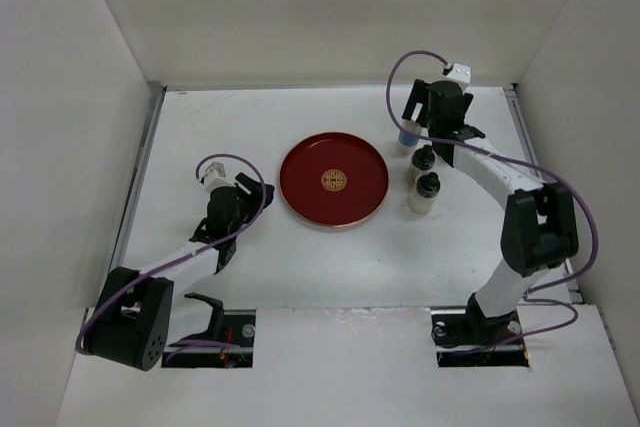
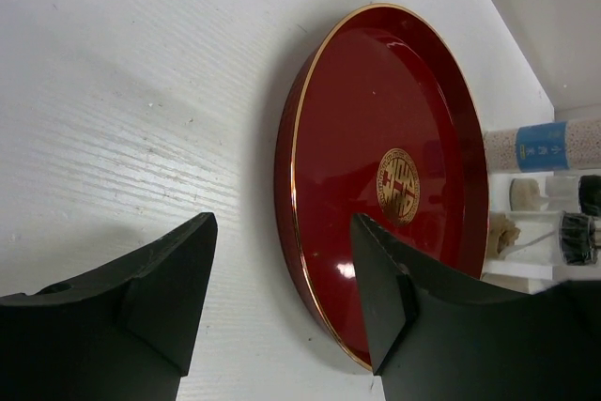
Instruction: Organize the condiment bottles
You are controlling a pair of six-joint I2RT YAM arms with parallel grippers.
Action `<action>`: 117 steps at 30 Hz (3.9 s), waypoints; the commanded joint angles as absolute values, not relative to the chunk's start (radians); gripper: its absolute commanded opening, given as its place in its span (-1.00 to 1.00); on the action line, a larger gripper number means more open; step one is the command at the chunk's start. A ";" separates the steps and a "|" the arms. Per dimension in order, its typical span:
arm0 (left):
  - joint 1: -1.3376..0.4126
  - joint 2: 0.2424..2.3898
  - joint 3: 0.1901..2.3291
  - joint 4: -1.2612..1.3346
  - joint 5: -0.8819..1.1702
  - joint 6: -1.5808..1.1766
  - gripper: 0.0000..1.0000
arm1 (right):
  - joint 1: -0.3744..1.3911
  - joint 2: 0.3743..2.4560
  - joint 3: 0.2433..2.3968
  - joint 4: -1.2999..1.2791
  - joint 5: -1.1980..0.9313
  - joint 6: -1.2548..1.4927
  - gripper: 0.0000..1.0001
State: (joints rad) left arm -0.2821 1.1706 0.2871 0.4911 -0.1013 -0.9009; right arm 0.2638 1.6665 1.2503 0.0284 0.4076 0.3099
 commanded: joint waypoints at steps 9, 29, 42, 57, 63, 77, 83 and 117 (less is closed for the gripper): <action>-0.275 1.178 0.278 0.572 -0.089 -0.902 0.14 | 0.254 1.855 1.424 0.034 0.348 0.270 1.00; -0.269 1.169 0.268 0.580 -0.091 -0.907 0.14 | 0.277 1.873 1.437 0.014 0.364 0.262 0.36; -0.262 1.166 0.262 0.580 -0.094 -0.911 0.13 | 0.488 1.657 1.396 0.249 0.387 0.213 0.10; -0.254 1.140 0.252 0.580 -0.094 -0.916 0.13 | 0.719 2.009 1.710 0.157 0.341 0.224 0.12; -0.260 1.144 0.252 0.583 -0.095 -0.916 0.13 | 0.731 2.065 1.697 0.156 0.350 0.239 0.30; -0.248 1.135 0.247 0.584 -0.086 -0.920 0.13 | 0.688 1.673 1.366 0.241 0.405 0.236 1.00; -0.254 1.152 0.252 0.584 -0.086 -0.922 0.13 | 0.503 1.438 1.071 0.158 0.570 0.323 1.00; -0.251 1.158 0.252 0.594 -0.086 -0.920 0.12 | 0.340 1.629 1.091 -0.046 0.489 0.359 0.85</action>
State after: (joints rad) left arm -0.2562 1.1854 0.2565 0.5430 -0.0929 -0.9150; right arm 0.3462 1.6024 1.0428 -0.0193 0.4957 0.3702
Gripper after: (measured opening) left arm 0.563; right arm 0.922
